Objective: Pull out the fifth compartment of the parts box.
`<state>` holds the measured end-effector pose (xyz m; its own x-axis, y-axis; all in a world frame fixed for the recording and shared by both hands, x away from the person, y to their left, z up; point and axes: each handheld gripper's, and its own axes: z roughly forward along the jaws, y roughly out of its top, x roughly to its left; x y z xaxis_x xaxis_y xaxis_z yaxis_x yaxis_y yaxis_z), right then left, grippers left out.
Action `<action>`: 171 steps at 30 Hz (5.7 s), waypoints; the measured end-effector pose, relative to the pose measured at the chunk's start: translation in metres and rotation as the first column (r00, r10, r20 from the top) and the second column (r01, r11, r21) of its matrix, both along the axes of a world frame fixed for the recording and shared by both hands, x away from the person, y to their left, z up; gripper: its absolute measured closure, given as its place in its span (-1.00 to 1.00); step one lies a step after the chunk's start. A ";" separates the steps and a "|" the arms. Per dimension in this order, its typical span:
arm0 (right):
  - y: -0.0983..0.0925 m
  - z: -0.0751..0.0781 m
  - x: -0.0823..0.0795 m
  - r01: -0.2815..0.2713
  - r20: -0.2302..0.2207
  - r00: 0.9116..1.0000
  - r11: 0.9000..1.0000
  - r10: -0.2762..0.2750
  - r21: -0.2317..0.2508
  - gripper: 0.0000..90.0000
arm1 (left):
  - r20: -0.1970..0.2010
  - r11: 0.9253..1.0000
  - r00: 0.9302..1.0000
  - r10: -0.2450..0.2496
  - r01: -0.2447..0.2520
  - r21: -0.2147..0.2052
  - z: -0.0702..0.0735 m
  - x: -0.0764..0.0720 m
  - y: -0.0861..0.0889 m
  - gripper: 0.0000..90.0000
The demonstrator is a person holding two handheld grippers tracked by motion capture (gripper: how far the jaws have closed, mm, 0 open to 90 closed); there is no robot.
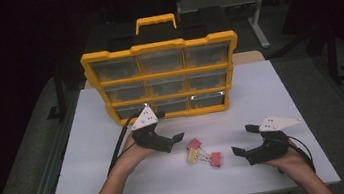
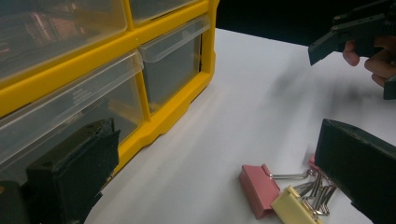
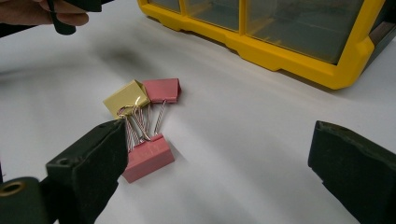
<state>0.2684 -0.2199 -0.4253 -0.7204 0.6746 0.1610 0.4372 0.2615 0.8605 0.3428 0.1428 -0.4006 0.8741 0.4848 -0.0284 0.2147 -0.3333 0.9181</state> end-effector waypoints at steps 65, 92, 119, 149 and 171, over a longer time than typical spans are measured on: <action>-0.002 0.001 -0.003 0.002 0.021 1.000 1.000 -0.002 0.020 -0.89 | 0.235 0.991 0.971 -0.049 0.018 0.130 0.003 0.003 -0.018 -1.00; -0.001 0.001 -0.004 -0.010 0.025 1.000 1.000 0.009 0.016 -0.89 | 0.348 0.969 0.933 -0.086 -0.002 0.246 -0.003 -0.002 -0.025 -1.00; -0.001 0.000 -0.003 -0.009 0.028 1.000 1.000 0.008 0.017 -0.89 | 0.443 0.948 0.889 -0.115 -0.034 0.316 -0.003 -0.005 -0.025 -1.00; -0.001 0.001 -0.004 -0.007 0.028 1.000 1.000 0.006 0.011 -0.89 | 0.555 0.907 0.813 -0.177 -0.085 0.413 -0.004 -0.010 -0.029 -1.00; -0.001 0.001 -0.004 -0.004 0.031 1.000 1.000 0.004 0.009 -0.89 | 0.630 0.867 0.743 -0.226 -0.142 0.478 -0.005 -0.015 -0.032 -1.00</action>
<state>0.2646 -0.2205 -0.4245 -0.7280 0.6702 0.1445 0.4094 0.2559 0.8758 0.3277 0.1107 -0.4058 0.5998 0.2356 0.7647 -0.3934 -0.7454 0.5382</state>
